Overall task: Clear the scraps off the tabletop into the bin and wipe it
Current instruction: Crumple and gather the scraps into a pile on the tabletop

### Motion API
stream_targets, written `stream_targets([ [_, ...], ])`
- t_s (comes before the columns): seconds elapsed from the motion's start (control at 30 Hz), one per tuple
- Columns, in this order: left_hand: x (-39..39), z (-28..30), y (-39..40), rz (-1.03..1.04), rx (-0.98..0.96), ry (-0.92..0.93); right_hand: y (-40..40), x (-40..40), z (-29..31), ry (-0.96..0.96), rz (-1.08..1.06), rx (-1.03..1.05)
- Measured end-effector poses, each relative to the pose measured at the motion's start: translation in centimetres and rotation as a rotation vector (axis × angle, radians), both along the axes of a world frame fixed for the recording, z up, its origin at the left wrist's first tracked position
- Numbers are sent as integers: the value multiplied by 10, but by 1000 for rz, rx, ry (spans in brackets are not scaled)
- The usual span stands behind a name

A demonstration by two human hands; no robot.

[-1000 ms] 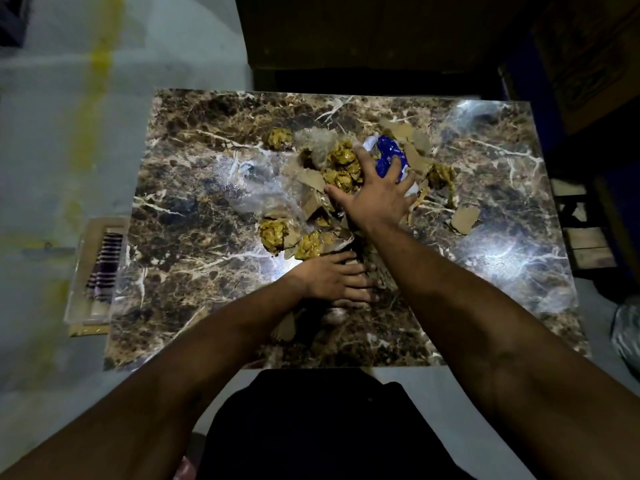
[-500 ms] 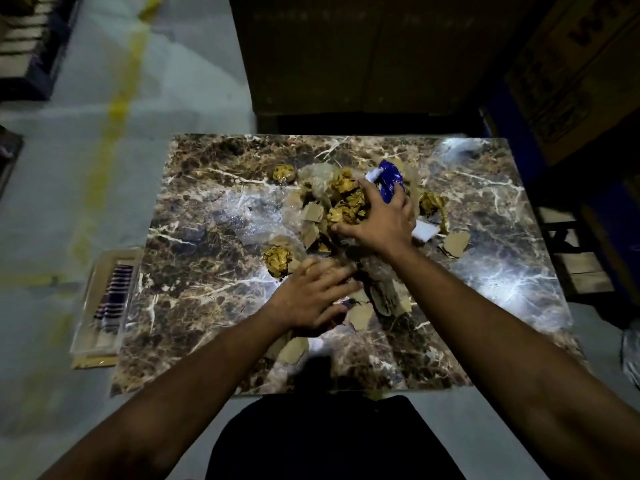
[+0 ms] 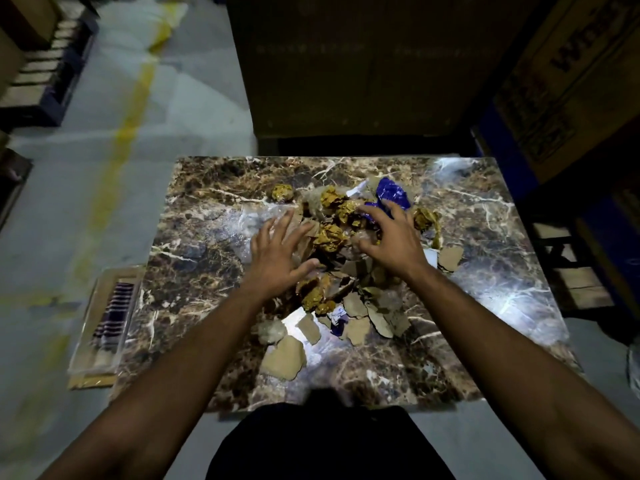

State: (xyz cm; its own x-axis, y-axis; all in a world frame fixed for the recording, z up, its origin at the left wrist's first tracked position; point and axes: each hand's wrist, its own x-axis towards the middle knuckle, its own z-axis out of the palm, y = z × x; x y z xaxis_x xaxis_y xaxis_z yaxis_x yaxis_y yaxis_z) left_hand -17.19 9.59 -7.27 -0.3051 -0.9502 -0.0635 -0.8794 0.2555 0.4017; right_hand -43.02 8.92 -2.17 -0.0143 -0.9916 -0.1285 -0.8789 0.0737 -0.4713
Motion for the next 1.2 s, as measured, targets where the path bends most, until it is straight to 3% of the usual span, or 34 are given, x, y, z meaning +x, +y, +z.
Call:
stream_targets([
  [0.13, -4, 5, -18, 16, 50, -45, -2, -10, -1, -72, 29, -1],
  [0.37, -54, 29, -36, -151, 161, 145, 3, -8, -6, 20, 201, -106],
  [0.6, -67, 7, -19, -162, 155, -107, 17, 10, -26, 249, 324, -117],
  [0.7, -67, 12, -22, -144, 172, -102, 18, 10, -22, 170, 294, -110],
  [0.9, -61, 30, -42, -178, 40, -66, 12, -19, -5, -207, 130, -211],
  [1.2, -64, 48, -59, -212, 4, -54, 9, -54, 8, -260, 72, -283],
])
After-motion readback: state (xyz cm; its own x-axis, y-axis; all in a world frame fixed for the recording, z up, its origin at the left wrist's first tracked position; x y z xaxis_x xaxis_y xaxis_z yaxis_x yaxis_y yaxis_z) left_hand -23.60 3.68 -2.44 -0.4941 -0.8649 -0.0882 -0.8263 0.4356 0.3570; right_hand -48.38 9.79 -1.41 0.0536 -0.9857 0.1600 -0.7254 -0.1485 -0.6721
